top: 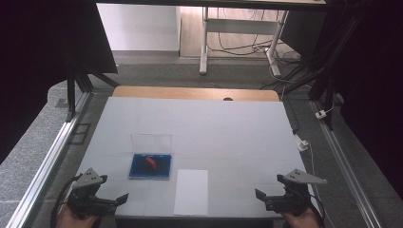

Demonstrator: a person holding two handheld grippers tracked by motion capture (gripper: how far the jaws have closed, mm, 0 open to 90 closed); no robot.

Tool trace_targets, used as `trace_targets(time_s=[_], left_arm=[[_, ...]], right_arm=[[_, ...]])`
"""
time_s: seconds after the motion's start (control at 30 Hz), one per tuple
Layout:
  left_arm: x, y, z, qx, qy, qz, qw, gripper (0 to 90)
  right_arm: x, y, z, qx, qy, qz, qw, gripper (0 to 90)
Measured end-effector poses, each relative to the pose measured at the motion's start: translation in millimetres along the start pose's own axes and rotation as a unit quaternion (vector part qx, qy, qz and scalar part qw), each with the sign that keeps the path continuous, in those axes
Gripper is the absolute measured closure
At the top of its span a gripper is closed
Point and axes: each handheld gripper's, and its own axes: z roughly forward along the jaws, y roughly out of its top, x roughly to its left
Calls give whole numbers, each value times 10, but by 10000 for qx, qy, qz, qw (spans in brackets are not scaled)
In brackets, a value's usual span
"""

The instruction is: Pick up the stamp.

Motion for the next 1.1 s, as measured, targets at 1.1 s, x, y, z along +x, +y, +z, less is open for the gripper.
trace_targets(time_s=[1.1], left_arm=[[-22, 44, 18, 103, -51, -83, 9999, 0]], right_arm=[[39, 15, 56, 269, 248, -263, 9990, 0]])
